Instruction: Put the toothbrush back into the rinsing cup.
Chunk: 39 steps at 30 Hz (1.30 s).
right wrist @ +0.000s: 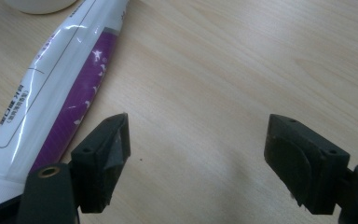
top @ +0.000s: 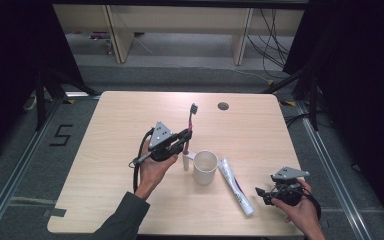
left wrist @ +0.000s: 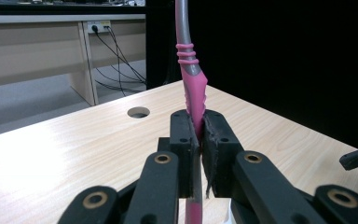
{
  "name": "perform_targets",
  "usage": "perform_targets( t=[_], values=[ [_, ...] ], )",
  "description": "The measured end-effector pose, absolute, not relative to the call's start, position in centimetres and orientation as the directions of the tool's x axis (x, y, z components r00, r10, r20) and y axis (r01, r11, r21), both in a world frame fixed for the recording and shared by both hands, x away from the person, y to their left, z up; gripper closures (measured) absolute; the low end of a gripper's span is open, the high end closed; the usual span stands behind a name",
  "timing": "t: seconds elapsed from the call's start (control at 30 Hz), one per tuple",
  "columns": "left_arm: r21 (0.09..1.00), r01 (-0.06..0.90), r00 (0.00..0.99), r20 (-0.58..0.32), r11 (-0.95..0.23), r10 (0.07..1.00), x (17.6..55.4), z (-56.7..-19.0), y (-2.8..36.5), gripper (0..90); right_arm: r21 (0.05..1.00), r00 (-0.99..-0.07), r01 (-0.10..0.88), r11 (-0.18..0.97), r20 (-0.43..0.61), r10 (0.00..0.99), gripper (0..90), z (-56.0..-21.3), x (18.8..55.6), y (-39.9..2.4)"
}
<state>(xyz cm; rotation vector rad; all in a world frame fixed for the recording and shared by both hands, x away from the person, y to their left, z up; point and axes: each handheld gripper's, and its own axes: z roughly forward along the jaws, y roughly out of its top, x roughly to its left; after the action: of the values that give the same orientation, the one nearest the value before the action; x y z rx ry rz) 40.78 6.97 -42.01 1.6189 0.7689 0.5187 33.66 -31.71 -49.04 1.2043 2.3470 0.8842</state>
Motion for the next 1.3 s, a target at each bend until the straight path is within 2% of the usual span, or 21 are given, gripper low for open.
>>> perform_targets(
  t=[1.3],
  values=[
    [0.943, 0.285, 0.704, -0.085, -0.171, 0.705, 39.7, -45.5, 7.4, 80.0, 0.663, -0.564, 0.619, 0.422, 0.0, 0.826, 23.4, -49.1, 33.4, -31.5]
  ],
)
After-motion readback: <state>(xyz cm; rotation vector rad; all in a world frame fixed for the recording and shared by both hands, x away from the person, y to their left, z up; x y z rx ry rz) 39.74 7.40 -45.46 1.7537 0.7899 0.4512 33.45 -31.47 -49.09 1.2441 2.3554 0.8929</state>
